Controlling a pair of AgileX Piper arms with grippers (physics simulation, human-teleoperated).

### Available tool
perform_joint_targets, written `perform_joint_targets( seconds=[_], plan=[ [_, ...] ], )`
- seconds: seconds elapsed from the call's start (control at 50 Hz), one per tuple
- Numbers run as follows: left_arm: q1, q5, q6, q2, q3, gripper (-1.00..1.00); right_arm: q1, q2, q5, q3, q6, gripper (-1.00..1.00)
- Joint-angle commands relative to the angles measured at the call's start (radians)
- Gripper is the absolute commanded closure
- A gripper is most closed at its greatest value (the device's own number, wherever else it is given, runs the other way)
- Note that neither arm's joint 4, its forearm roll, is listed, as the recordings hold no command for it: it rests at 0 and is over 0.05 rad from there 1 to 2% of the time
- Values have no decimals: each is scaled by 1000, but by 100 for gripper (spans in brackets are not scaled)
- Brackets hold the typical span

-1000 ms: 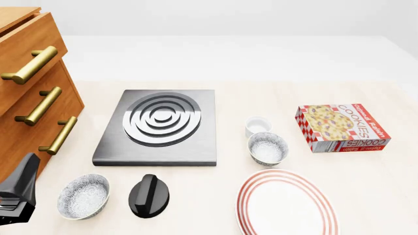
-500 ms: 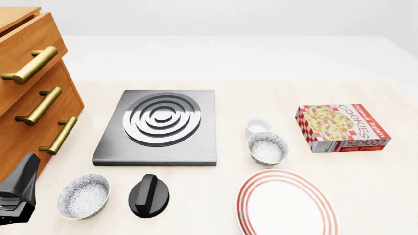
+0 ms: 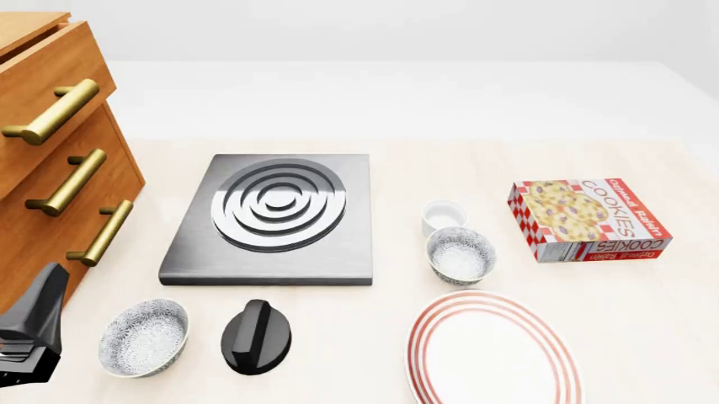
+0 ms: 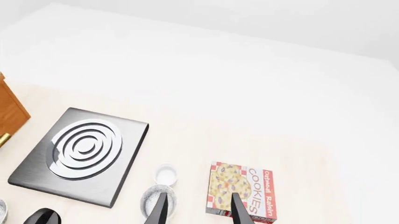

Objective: Pick the akita bowl between the plate and the ramekin and place it on the plate.

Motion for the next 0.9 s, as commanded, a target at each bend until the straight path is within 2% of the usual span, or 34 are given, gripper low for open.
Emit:
perform_joint_targets(
  seconds=[0.02,0.12,0.34,0.52,0.68,0.76,0.8,0.86,0.9],
  plan=[
    [0,0,0,0,0,-100,53,138,44,-45,7,-100],
    [0,0,0,0,0,-100,53,165,24,-35,12,-100],
    [0,0,0,0,0,-100,38,217,-15,35,-20,-100],
    [0,0,0,0,0,-100,40,289,-82,102,6,-100],
    [0,0,0,0,0,-100,30,298,-153,205,-15,-100],
    [0,0,0,0,0,-100,44,333,-171,206,1,-100],
    [0,0,0,0,0,-100,53,351,-193,214,26,-100],
    [0,0,0,0,0,-100,55,370,-265,277,7,-100],
    [0,0,0,0,0,-100,61,408,-318,311,16,-100]
  ],
)
